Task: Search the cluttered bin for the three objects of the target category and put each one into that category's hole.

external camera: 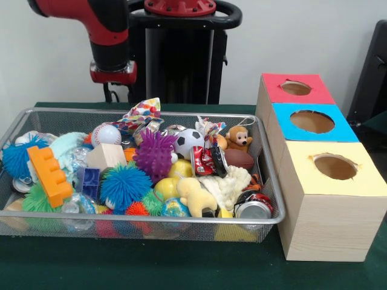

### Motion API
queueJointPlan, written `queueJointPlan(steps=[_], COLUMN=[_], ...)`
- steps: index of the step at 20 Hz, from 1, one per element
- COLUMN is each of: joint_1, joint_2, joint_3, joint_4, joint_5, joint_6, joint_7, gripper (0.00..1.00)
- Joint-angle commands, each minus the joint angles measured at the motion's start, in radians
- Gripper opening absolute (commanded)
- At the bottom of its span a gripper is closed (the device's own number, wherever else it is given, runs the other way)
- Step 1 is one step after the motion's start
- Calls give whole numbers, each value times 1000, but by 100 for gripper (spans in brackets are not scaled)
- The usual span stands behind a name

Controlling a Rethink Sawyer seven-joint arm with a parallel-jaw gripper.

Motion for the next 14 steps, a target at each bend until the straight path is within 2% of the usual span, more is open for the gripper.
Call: queueJointPlan(steps=[1, 8, 14], joint_1=[-2, 1, -5], joint_2=[-206, -243, -172], joint_3=[132, 168, 187], joint_4=[2, 1, -52], joint_5=[60, 68, 53], joint_6=[206, 255, 200], joint_7=[-53, -40, -11], gripper=[100, 100, 100])
